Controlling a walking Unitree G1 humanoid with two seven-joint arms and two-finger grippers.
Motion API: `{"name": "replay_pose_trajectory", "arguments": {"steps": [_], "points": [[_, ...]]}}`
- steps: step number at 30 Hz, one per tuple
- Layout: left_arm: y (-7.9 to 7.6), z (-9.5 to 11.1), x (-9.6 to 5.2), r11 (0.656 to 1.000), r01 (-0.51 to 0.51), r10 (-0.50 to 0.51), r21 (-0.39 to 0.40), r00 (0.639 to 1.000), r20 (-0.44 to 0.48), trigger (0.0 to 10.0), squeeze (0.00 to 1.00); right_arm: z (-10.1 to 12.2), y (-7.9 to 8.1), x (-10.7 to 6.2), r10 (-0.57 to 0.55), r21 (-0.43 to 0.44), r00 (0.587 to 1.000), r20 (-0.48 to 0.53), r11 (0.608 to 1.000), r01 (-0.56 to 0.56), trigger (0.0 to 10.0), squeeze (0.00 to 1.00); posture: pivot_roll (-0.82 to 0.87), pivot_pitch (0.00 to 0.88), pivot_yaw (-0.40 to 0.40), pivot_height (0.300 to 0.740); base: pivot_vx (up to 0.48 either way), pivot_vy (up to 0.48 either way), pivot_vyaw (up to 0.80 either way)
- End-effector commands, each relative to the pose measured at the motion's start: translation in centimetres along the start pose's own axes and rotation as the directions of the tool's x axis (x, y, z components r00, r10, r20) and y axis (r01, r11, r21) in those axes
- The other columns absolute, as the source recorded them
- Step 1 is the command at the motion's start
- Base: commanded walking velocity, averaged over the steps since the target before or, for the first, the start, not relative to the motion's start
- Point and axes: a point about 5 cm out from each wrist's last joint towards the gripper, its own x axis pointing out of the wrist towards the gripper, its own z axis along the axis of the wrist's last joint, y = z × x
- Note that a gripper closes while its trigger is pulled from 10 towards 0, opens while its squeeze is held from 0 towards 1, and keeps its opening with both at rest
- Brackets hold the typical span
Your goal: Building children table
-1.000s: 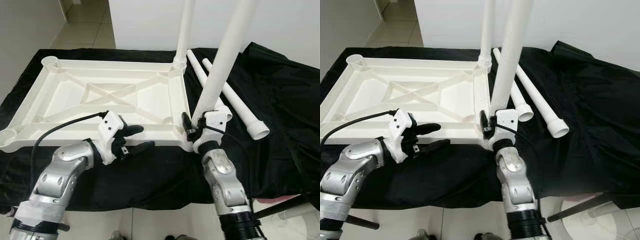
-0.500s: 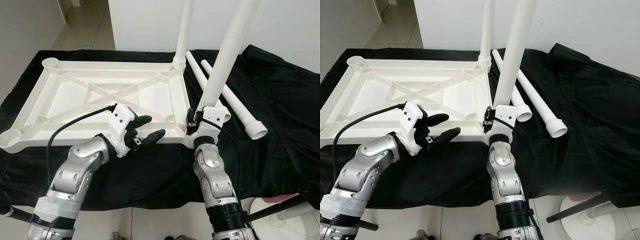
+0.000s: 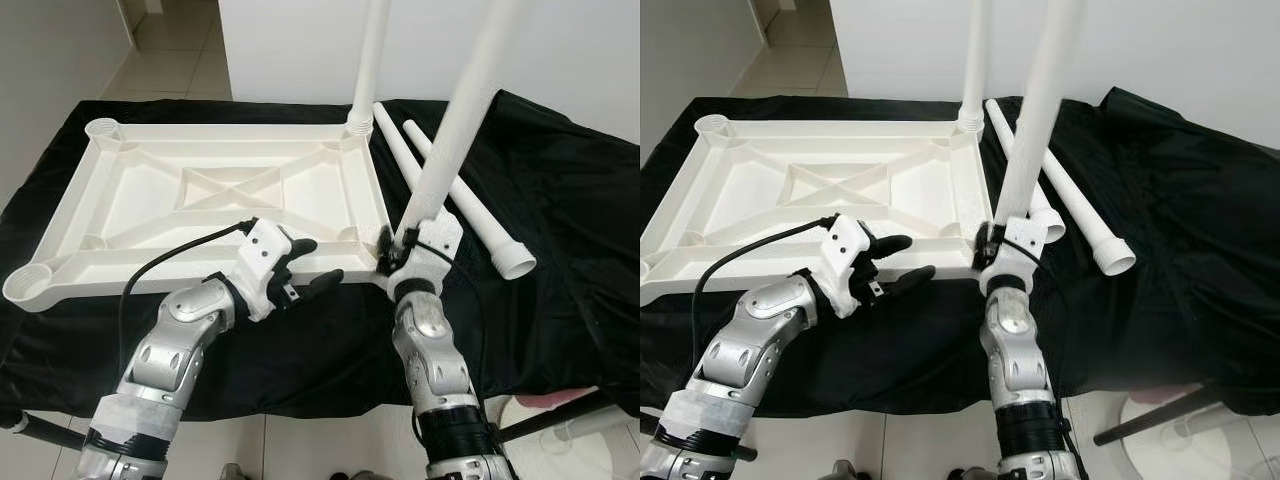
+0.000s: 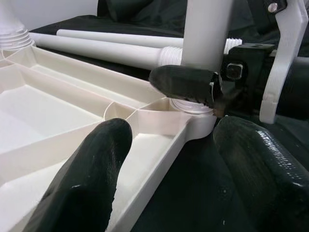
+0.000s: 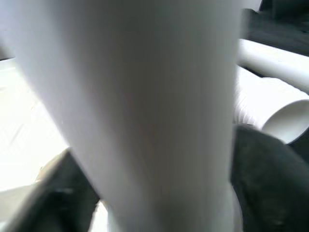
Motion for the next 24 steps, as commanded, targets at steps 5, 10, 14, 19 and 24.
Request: {"name": "replay_pose_trajectory", "arguments": {"steps": [5,10,14,19,24], "points": [[0.8,-0.3,-0.1,0.991,-0.137,0.137,0.012,0.99,-0.028,10.0,0.0,0.9,-1.2,0.1,0.1,-0.051,0.994,0.051,0.994,-0.098,10.0,0.0,-0.05,0.057,-0.01,0.74,0.0,0.0,0.0],[0.8,-0.4,0.1,0.991,-0.133,0.134,0.019,0.991,-0.025,10.0,0.0,1.4,-1.9,0.0,0.233,-0.083,0.97,0.072,0.97,-0.227,10.0,0.0,-0.06,0.05,-0.005,0.74,0.0,0.0,0.0],[0.8,-0.5,0.2,0.991,-0.129,0.13,0.024,0.991,-0.023,10.0,0.0,1.7,-2.6,0.1,0.346,-0.12,0.936,0.069,0.934,-0.337,10.0,0.0,-0.06,0.047,-0.002,0.74,0.0,0.0,0.0],[0.7,-0.5,0.6,0.995,-0.1,0.101,0.025,0.995,-0.027,10.0,0.0,2.2,-3.4,0.9,0.495,-0.19,0.868,0.035,0.856,-0.48,10.0,0.0,-0.07,0.037,0.004,0.74,0.0,0.0,0.0],[-0.1,-1.0,0.6,0.998,-0.019,0.022,0.064,0.999,-0.04,10.0,0.0,2.1,-3.9,1.7,0.62,-0.245,0.783,-0.053,0.752,-0.612,10.0,0.0,-0.07,0.034,0.006,0.74,0.0,0.0,0.0]]}}
